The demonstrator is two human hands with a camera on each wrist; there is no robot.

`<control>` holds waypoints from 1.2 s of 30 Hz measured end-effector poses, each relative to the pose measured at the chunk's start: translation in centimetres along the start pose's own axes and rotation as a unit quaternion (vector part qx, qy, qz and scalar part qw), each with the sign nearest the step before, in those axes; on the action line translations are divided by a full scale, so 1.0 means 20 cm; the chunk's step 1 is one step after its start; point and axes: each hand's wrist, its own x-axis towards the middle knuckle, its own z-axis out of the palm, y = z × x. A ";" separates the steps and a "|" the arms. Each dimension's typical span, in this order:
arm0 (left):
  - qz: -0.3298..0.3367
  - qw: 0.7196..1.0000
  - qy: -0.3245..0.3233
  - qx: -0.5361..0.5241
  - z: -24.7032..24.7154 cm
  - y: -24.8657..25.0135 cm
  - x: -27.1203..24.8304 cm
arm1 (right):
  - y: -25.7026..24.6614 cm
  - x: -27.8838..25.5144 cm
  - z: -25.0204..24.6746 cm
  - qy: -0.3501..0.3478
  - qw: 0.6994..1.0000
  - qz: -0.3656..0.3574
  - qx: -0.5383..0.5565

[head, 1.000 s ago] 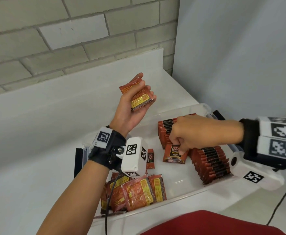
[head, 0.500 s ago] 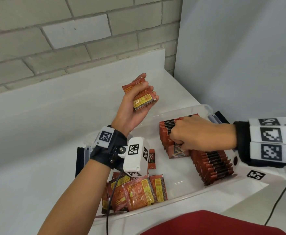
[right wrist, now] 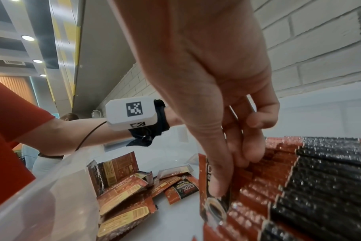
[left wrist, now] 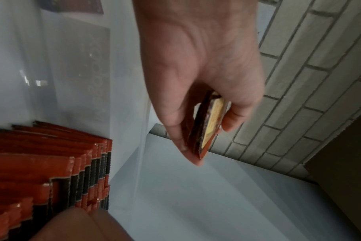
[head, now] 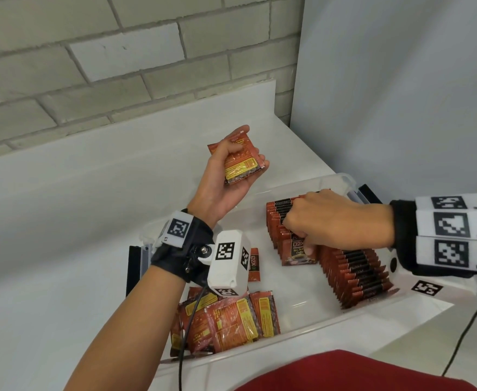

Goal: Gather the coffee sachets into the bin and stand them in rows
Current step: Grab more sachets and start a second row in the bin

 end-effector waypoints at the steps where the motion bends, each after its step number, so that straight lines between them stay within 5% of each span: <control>1: -0.002 1.000 0.001 0.000 0.00 0.00 0.00 | 0.00 0.00 0.00 0.001 1.000 0.002 0.005; 12: -0.007 1.000 0.010 0.026 0.01 0.00 0.00 | 0.01 -0.02 -0.03 0.003 0.995 0.036 0.089; 16: 0.009 0.998 -0.035 0.057 0.01 0.00 -0.01 | 0.05 -0.04 -0.10 0.062 0.978 0.077 0.183; 24: 0.009 0.992 -0.090 0.089 0.02 -0.01 -0.02 | 0.13 0.00 -0.16 0.224 0.870 0.135 0.417; 30: -0.012 0.992 -0.066 0.104 0.03 -0.02 -0.02 | 0.17 0.01 -0.15 0.251 0.732 0.105 0.625; 36: -0.043 0.992 -0.047 0.109 0.02 0.00 -0.01 | 0.20 -0.01 -0.18 0.318 0.704 0.074 0.631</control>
